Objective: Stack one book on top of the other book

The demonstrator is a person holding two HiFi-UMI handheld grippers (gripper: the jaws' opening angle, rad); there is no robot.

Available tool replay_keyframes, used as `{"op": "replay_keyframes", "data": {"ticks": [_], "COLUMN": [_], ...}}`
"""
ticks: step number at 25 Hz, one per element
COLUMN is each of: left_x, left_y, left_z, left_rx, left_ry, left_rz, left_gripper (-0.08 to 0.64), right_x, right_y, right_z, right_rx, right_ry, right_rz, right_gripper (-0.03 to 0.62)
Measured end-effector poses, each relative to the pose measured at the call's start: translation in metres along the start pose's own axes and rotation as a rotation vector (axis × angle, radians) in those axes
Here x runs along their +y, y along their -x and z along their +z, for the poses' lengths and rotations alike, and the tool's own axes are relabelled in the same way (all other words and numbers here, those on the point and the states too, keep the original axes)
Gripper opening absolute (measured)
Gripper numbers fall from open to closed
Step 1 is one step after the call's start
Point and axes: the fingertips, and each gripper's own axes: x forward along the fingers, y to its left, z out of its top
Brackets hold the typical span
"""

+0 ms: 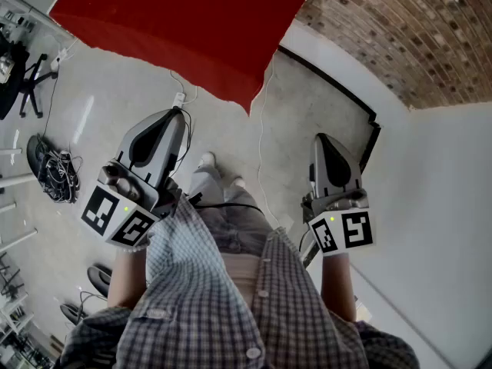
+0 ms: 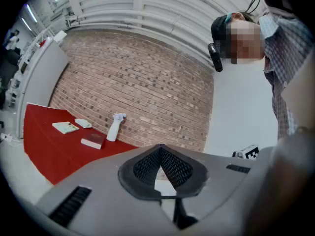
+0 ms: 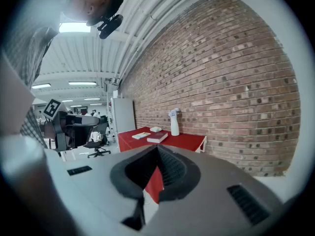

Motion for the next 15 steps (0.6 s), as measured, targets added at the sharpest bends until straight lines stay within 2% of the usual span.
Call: {"op": "replay_keyframes", "data": {"ticks": [5, 9, 15], "left_x": [0.009, 0.015, 0.027], "left_y": [0.056, 0.085, 0.109], "left_z": [0.009, 0.016, 0.021], "left_rx": [-0.040, -0.057, -0.071], "left_ry": [0.030, -0.017, -0.031], "left_rz": [0.087, 0.148, 0.164], "left_gripper": [0.008, 0.008, 0.008], "right_x": [0.049, 0.082, 0.114], "right_y": [-0.004, -0.014, -0.023], "right_z": [0.004, 0.009, 0.007], "right_rx": [-0.007, -0.015, -0.007], "right_ry": [0.000, 0.011, 0.009], "right_rz": [0.096, 0.183, 0.202], "right_gripper": [0.006, 0.007, 0.008]}}
